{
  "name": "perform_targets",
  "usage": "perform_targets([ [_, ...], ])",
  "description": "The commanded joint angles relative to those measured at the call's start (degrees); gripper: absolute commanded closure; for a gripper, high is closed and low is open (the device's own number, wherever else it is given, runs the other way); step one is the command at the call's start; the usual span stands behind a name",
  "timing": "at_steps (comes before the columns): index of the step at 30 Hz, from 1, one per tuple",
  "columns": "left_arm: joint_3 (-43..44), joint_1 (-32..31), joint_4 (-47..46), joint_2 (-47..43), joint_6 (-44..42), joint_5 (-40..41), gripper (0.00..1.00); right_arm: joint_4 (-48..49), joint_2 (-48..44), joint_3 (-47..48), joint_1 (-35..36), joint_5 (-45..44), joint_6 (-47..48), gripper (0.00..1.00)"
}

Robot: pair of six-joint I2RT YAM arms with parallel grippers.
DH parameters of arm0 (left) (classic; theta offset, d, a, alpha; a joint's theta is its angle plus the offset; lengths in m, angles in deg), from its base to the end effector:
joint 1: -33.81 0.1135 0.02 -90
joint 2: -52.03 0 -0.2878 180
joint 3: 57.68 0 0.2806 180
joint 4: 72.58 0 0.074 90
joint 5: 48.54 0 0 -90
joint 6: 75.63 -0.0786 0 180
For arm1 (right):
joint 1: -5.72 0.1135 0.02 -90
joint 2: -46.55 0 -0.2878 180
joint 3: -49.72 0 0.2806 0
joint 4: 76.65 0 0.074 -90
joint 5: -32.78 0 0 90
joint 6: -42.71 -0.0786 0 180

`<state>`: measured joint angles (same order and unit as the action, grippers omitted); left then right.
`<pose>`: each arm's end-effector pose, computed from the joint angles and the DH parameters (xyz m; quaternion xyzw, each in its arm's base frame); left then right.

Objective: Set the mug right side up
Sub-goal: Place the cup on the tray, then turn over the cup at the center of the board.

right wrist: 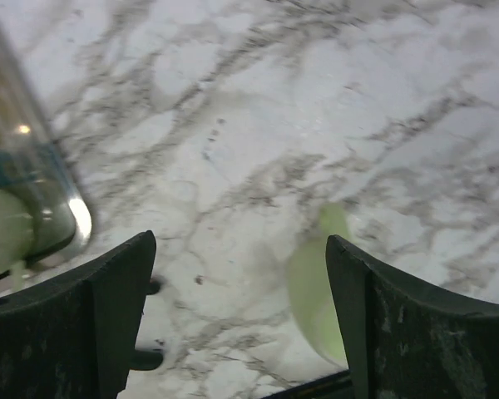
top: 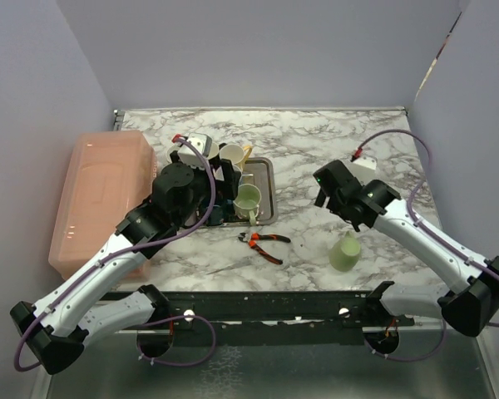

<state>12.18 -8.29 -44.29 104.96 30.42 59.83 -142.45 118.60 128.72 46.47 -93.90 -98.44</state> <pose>0.2100 -0.1564 0.3956 0.0736 0.7668 -0.1961 0.6067 0.2433 0.1477 0.3040 0.1670 0.9029 -0.0276 0.3951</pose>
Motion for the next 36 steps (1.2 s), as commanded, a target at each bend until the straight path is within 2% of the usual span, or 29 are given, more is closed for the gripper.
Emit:
perform_targets([
  [1, 1.0, 0.0, 0.1, 2.6, 0.6, -5.8, 0.01, -13.7, -6.4, -5.8, -2.7, -2.4, -10.3, 0.13],
  [7, 0.3, 0.0, -1.7, 6.6, 2.0, -9.4, 0.01, -23.6, -11.5, -13.3, -3.0, -1.7, -23.3, 0.1],
  [11, 1.4, 0.0, -1.7, 10.2, 1.8, -12.9, 0.01, -23.6, -13.4, -16.9, -3.0, 1.1, -25.9, 0.1],
  [15, 2.7, 0.1, -1.7, 12.8, 2.0, -14.5, 0.01, -19.5, -14.0, -18.3, -3.0, 5.0, -24.6, 0.1],
  [21, 2.9, 0.0, -1.8, 15.4, 2.8, -15.9, 0.01, -7.4, -15.2, -21.0, -3.0, 12.4, -19.3, 0.13],
  [28, 3.2, 0.0, -1.9, 18.6, 4.0, -19.4, 0.01, 5.2, -20.3, -22.9, -3.0, 14.5, -11.9, 0.24],
  [36, 3.3, 0.0, -3.2, 22.2, 5.6, -23.3, 0.01, 11.5, -15.4, -21.7, -3.0, 17.1, -6.8, 0.34],
])
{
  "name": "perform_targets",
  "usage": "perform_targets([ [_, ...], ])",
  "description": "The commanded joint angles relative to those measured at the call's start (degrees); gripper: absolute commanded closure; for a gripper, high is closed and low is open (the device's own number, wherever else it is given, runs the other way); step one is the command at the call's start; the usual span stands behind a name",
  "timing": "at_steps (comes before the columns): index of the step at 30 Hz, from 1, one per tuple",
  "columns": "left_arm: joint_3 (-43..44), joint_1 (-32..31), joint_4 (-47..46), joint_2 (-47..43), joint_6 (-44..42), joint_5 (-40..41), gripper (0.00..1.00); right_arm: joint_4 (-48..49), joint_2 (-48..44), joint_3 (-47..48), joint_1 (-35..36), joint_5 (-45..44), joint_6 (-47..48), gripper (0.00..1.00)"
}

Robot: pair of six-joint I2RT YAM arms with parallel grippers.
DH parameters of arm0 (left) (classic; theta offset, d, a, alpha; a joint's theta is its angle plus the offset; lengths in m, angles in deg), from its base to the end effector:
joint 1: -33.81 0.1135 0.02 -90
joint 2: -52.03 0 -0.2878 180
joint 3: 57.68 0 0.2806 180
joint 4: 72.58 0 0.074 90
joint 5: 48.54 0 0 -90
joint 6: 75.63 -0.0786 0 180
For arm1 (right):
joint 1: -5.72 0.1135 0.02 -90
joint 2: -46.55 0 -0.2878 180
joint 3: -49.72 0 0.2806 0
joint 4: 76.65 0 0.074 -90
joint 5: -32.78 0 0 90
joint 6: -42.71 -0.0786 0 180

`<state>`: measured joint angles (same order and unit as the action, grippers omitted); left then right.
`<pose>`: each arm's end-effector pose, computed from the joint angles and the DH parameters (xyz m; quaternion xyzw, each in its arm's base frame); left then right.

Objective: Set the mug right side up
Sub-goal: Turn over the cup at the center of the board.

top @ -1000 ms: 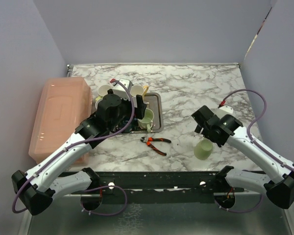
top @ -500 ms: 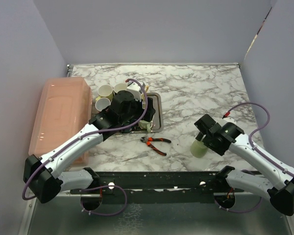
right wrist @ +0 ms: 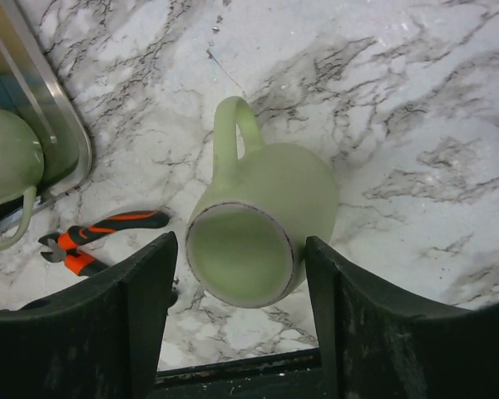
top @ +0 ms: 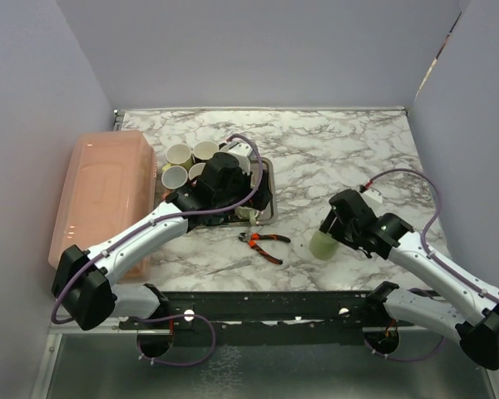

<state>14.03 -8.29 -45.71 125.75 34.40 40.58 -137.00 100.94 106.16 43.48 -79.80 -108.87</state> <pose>0.2614 -0.2378 0.3062 0.1686 0.8444 -0.2680 0.4321 0.1844 0.1047 0.2328 0.2470 0.9120 0.0823 0.3169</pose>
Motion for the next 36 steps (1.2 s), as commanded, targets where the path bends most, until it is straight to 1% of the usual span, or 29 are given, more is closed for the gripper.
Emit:
perform_targets([
  [1, 1.3, 0.0, -2.1, 1.8, 1.9, -4.6, 0.01, 6.9, 2.7, 0.8, -0.1, 3.6, 3.9, 0.35],
  [4, 0.8, 0.0, -3.0, 3.0, 2.9, -6.4, 0.01, 10.3, 4.3, 0.3, -0.1, 5.6, 5.7, 0.37],
  [9, 0.0, -0.2, -5.2, 5.4, 4.7, -8.6, 0.02, 17.5, 6.7, 0.1, -0.6, 9.4, 12.0, 0.38],
  [12, 0.1, -0.4, -5.3, 7.8, 4.7, -8.9, 0.07, 19.5, 7.3, 1.7, -0.7, 11.5, 15.8, 0.42],
  [15, 0.6, -0.6, -5.3, 10.3, 4.7, -9.4, 0.13, 16.7, 8.2, 4.3, -0.8, 9.5, 17.1, 0.42],
  [17, 1.6, -0.8, -5.6, 12.4, 4.9, -9.5, 0.17, 12.8, 9.1, 5.9, -0.8, 7.1, 17.0, 0.4],
  [20, 3.9, -1.6, -6.4, 16.3, 5.4, -9.9, 0.2, 8.4, 9.4, 6.5, -0.7, 4.9, 16.2, 0.34],
  [23, 7.9, -3.2, -7.0, 20.9, 5.8, -10.2, 0.21, 6.8, 7.4, 5.3, -0.7, 4.6, 15.3, 0.33],
  [26, 12.7, -5.0, -7.0, 25.8, 6.5, -9.6, 0.2, 7.3, 4.8, 3.5, -0.8, 6.6, 15.9, 0.31],
  [30, 18.6, -7.0, -7.1, 32.9, 8.8, -8.0, 0.19, 9.3, 2.8, 1.2, -0.7, 11.8, 19.9, 0.25],
  [33, 22.6, -8.5, -7.0, 37.6, 9.7, -8.0, 0.19, 10.2, 2.7, -0.2, -0.7, 15.0, 21.4, 0.22],
  [36, 25.4, -9.5, -6.0, 40.7, 9.8, -7.4, 0.19, 9.7, 3.9, -0.9, -0.8, 16.3, 21.4, 0.21],
])
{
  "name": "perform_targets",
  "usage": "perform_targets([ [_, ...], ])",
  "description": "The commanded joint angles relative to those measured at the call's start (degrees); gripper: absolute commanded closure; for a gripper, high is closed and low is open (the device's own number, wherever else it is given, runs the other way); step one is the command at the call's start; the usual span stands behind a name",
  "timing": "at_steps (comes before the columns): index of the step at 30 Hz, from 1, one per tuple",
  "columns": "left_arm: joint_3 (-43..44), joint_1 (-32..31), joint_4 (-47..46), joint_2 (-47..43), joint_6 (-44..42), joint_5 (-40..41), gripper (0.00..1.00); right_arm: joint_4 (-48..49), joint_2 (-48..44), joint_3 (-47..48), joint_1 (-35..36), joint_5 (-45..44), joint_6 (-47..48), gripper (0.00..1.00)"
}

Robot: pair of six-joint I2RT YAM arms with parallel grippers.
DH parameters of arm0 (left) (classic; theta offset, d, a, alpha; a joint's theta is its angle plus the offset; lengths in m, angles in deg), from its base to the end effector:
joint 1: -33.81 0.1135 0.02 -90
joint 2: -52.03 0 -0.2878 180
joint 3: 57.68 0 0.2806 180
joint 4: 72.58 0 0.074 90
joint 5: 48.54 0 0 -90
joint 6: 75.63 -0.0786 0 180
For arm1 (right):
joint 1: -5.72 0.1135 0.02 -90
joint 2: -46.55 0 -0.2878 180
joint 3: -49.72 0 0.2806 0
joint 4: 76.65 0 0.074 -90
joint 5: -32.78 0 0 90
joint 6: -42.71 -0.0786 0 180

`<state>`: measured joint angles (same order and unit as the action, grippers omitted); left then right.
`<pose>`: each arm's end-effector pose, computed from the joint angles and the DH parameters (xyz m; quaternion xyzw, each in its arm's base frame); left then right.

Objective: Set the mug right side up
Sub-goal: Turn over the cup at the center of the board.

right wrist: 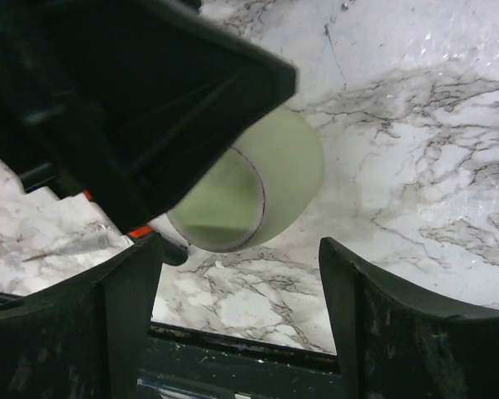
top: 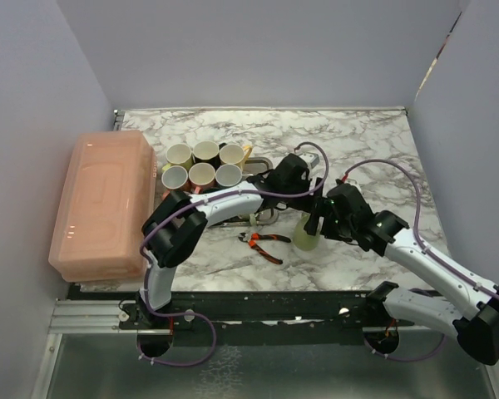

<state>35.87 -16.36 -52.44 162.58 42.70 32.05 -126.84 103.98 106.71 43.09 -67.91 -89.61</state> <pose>0.3169 -0.4000 0.2095 0.2049 0.8694 -0.3376 0.2971 0.2009 0.1351 0.2370 0.0718 0.9352 0.1475 0.3137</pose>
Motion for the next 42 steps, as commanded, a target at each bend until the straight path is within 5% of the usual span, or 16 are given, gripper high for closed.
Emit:
perform_targets([
  [1, 4.0, -1.6, 1.4, 4.5, 1.4, 1.5, 0.2, -0.4, 1.4, -1.6, -0.4, 4.6, 2.0, 0.21],
  [12, 4.4, -1.6, 10.1, 5.2, -0.3, 8.9, 0.43, -3.8, 5.6, -1.5, -0.4, -7.3, -3.7, 0.23],
  [26, 3.5, -1.6, 13.8, 4.7, -0.2, 14.1, 0.47, -10.5, 3.3, 0.6, -0.4, -18.1, -11.3, 0.25],
  [42, -5.0, -2.3, 11.2, -6.5, -6.4, 7.9, 0.55, -2.0, 9.1, 1.6, -0.6, -15.2, -11.1, 0.25],
])
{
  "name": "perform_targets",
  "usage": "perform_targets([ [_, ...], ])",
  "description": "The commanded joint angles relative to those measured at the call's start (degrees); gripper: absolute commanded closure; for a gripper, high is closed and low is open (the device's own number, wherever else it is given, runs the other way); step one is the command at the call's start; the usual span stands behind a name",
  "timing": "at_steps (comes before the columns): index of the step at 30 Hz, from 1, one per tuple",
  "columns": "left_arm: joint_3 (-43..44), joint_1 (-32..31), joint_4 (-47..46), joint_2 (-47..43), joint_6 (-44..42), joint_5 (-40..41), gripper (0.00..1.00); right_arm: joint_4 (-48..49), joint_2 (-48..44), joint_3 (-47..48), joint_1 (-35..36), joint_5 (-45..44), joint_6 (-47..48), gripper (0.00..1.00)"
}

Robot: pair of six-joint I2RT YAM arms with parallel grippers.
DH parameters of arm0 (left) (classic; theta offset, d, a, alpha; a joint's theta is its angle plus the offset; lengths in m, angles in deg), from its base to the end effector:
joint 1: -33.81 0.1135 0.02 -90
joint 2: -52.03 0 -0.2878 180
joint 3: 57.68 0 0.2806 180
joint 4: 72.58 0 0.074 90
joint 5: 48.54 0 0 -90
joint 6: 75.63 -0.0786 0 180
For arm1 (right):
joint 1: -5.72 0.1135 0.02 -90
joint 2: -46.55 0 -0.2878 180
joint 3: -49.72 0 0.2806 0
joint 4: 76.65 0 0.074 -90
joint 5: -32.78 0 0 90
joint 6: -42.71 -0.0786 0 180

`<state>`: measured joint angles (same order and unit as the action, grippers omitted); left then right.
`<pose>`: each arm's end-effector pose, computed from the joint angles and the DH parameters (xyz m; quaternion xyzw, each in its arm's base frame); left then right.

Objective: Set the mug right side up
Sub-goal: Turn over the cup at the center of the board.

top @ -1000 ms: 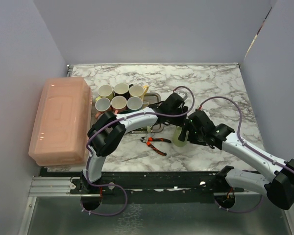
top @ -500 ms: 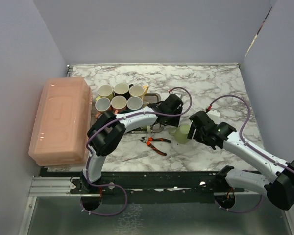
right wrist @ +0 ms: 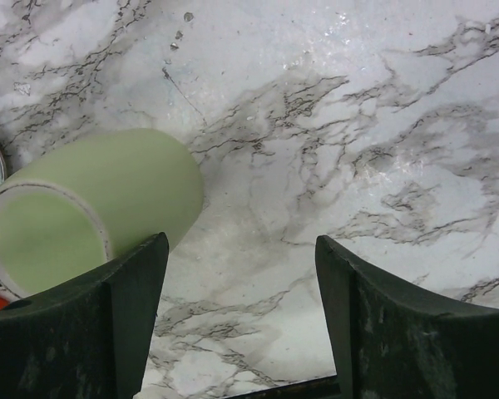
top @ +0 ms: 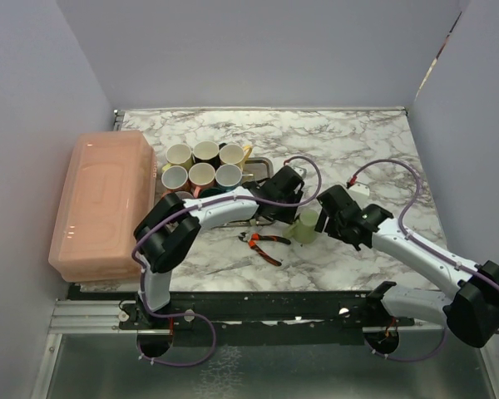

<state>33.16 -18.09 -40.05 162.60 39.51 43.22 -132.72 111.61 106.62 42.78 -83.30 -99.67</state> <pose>0.2972 -0.3752 0.1676 0.2141 0.9216 -0.1900 0.2621 0.2118 0.1166 0.2044 0.1765 0.9345 -0.0034 0.3091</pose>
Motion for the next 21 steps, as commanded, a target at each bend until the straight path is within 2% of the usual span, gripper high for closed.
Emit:
perform_targets([
  [1, -2.7, -0.6, -1.2, -7.5, -4.1, -4.1, 0.53, 4.3, 1.9, 1.7, -0.4, 0.2, -1.1, 0.25],
  [11, -7.3, -0.7, -0.5, -13.8, -12.2, -9.4, 0.34, 7.7, -0.1, -2.2, -2.4, 1.5, -3.2, 0.25],
  [17, -5.3, -0.8, -0.5, -10.5, -14.8, -14.4, 0.34, 7.7, -4.5, -6.5, -4.3, 2.4, -5.6, 0.26],
  [21, -2.9, -0.8, -0.1, -7.0, -14.9, -15.0, 0.41, 6.8, -6.9, -8.2, -4.8, 2.5, -6.9, 0.26],
])
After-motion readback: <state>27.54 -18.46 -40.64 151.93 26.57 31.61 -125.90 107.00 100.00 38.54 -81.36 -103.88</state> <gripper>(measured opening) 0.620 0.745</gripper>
